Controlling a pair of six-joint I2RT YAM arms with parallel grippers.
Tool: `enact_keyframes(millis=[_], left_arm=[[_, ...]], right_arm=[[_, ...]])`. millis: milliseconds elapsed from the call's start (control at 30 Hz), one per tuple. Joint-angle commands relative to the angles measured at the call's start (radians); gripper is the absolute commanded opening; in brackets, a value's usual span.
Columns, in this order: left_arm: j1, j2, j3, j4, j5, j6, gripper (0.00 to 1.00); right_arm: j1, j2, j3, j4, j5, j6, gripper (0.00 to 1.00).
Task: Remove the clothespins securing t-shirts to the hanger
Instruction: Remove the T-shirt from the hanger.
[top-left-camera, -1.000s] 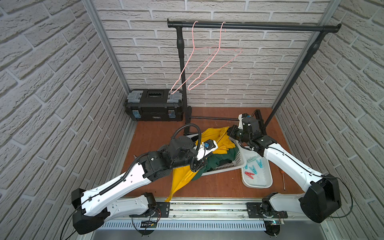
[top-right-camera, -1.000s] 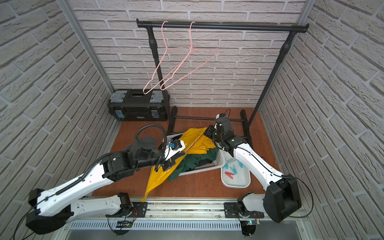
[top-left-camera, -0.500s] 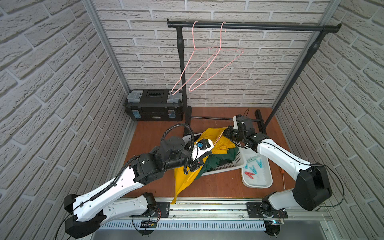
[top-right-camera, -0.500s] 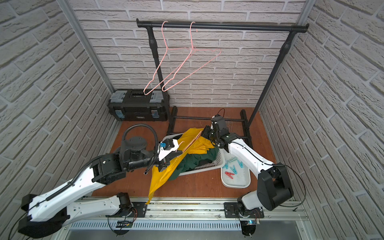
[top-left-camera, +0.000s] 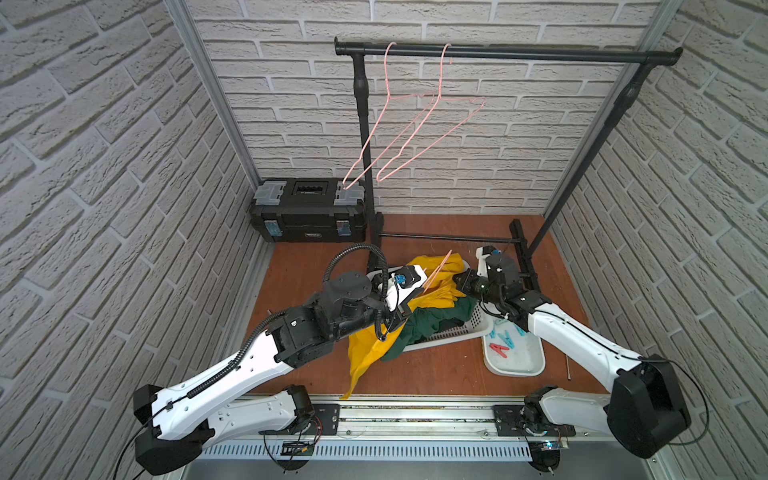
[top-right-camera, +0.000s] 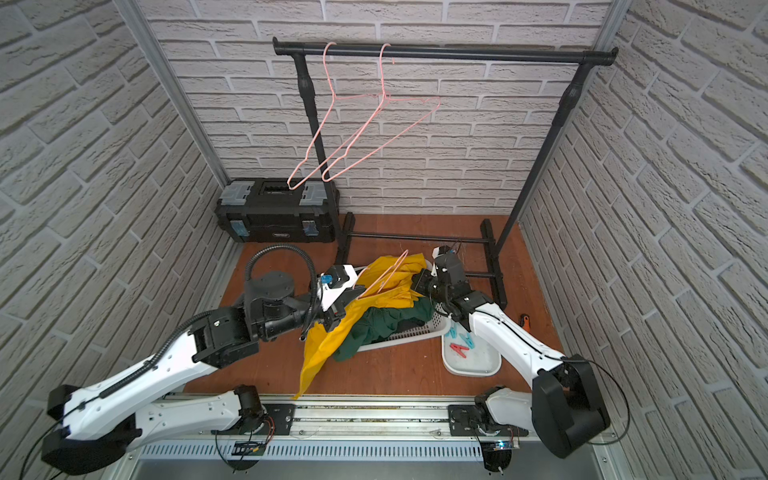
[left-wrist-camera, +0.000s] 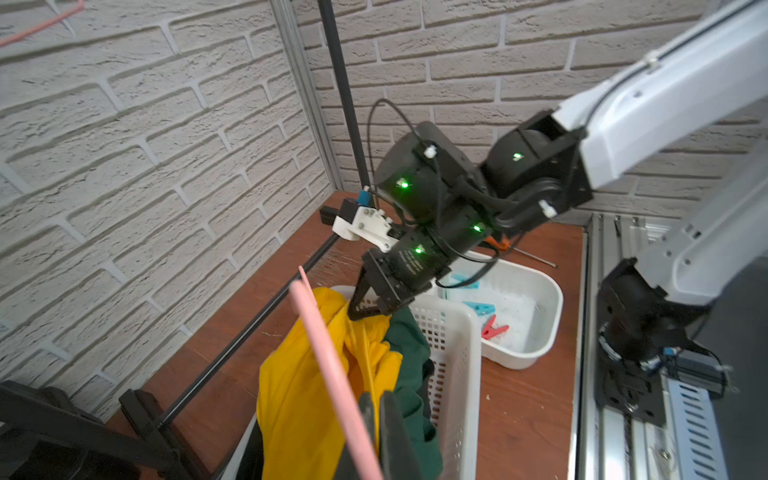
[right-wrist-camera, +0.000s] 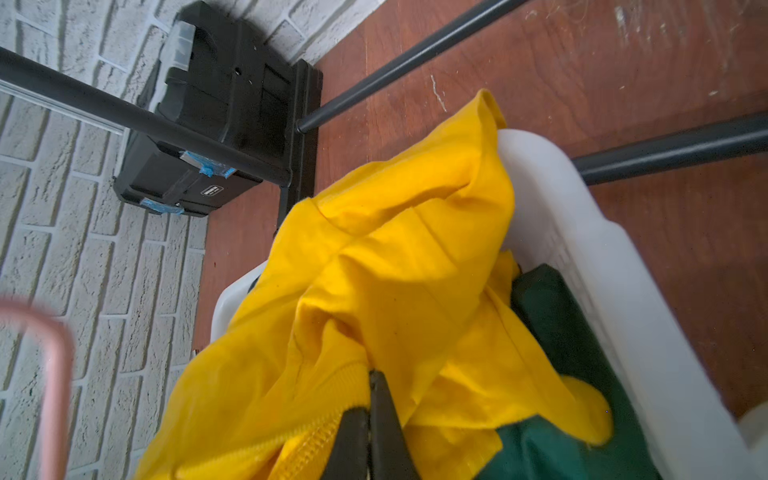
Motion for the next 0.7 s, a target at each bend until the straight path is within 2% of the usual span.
enact_keyframes(millis=[0,233,400,467,667], left_arm=[[0.029,0.063,0.076,0.133,-0.086,-0.013,0.00],[0.125,0.227,0.181,0.240,-0.108,-0.093,0.00],[0.166,0.339,0.232,0.314,-0.110,-0.112,0.00],[0.175,0.383,0.263,0.325,-0.109,-0.112,0.00],[0.188,0.487,0.334,0.386,-0.125,-0.106,0.00]], right_arm=[[-0.010,-0.093,-0.045,0.009,0.047,-0.018,0.03],[-0.010,-0.225,-0.113,-0.052,0.058,-0.022,0.03],[-0.011,-0.252,-0.132,-0.052,0.052,-0.036,0.03],[-0.011,-0.243,-0.131,-0.053,0.037,-0.040,0.07],[-0.013,-0.203,-0.122,-0.036,-0.026,-0.043,0.31]])
